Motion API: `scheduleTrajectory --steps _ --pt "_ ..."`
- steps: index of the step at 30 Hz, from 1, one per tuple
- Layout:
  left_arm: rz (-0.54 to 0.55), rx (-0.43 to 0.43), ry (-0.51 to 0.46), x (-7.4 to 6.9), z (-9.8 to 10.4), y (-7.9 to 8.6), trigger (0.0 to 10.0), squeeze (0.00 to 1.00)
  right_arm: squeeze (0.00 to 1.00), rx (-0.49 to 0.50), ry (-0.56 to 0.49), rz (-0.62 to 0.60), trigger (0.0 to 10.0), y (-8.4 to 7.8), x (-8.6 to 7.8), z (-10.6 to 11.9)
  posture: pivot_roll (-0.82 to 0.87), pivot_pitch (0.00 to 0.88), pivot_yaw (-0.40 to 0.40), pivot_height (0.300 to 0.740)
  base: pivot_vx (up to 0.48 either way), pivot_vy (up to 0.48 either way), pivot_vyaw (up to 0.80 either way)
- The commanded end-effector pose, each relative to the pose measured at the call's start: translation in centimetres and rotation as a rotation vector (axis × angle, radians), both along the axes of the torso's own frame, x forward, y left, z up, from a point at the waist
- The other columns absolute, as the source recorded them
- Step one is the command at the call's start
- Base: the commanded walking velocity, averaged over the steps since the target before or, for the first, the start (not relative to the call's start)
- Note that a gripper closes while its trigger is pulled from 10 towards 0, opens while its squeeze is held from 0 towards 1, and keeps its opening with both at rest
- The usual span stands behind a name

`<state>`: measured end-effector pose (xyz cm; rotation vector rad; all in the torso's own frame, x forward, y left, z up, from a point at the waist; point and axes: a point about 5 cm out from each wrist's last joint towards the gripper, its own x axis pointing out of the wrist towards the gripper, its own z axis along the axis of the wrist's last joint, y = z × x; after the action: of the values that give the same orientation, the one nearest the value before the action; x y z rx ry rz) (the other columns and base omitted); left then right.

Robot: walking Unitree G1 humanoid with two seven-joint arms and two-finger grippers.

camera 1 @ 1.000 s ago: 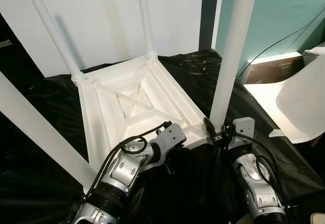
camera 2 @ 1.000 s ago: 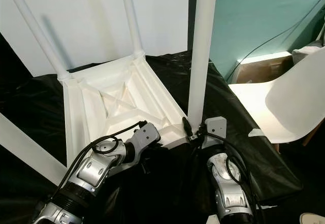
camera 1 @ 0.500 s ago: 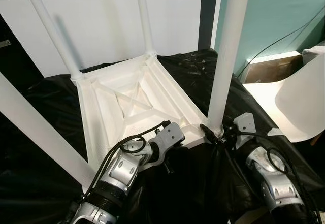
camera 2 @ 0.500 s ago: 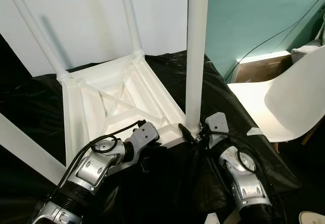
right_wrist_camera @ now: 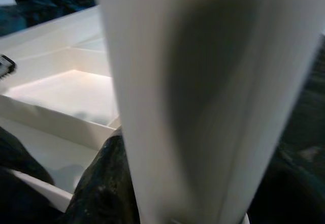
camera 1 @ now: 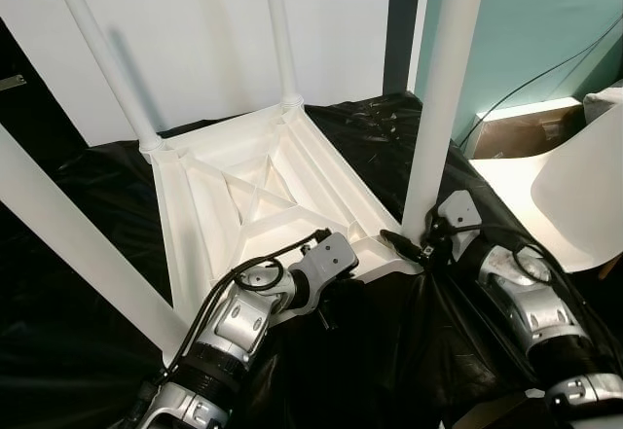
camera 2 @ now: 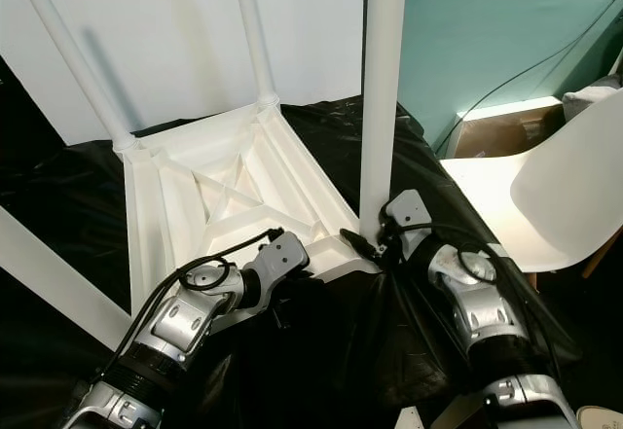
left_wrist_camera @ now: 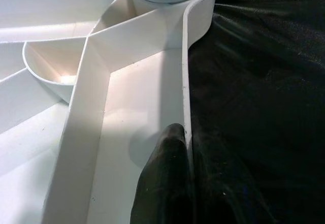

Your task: Building children table

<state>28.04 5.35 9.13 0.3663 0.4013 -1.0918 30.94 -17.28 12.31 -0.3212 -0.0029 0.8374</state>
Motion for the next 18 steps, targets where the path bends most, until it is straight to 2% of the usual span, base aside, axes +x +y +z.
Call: scheduleTrajectory --steps 1,5,7,8,11,12,16,18 --pt "0.171 0.092 0.133 -1.1 -4.4 2.2 10.0 0.00 0.00 -0.057 0.074 0.147 0.0 1.2 -0.8 -1.0 0.03 0.000 0.031 0.740 0.000 0.000 0.00" --pt "0.172 0.092 0.135 -1.2 -4.4 2.2 10.0 0.00 0.00 -0.038 0.113 0.132 0.0 1.1 -1.2 -1.7 0.03 0.000 0.027 0.740 0.000 0.000 0.00" --pt "0.171 0.091 0.133 -1.1 -4.4 2.1 10.0 0.00 0.00 0.057 0.130 0.083 0.0 2.6 -2.3 -2.6 0.04 0.000 0.024 0.740 0.000 0.000 0.00" --pt "0.171 0.091 0.133 -1.1 -4.4 2.1 10.0 0.00 0.00 0.057 0.130 0.083 0.0 2.6 -2.3 -2.6 0.04 0.000 0.024 0.740 0.000 0.000 0.00" --pt "0.170 0.087 0.128 -1.0 -4.2 1.9 10.0 0.00 0.00 0.132 -0.051 -0.391 0.0 3.2 -2.5 -3.4 0.04 0.000 0.022 0.740 0.000 0.000 0.00" --pt "0.170 0.088 0.127 -1.0 -4.2 1.9 10.0 0.00 0.00 0.148 -0.075 -0.471 0.0 3.1 -2.6 -3.5 0.04 0.000 0.022 0.740 0.000 0.000 0.00" --pt "0.162 0.090 0.132 -1.2 -4.3 1.9 10.0 0.00 0.00 0.191 -0.076 -0.537 0.0 3.5 -3.1 -3.7 0.03 0.000 0.033 0.740 0.000 0.000 0.00" --pt "0.146 0.096 0.136 -1.3 -4.4 1.9 10.0 0.00 0.00 0.190 -0.076 -0.559 0.0 3.0 -3.1 -3.8 0.03 0.000 0.034 0.740 0.000 0.000 0.00"
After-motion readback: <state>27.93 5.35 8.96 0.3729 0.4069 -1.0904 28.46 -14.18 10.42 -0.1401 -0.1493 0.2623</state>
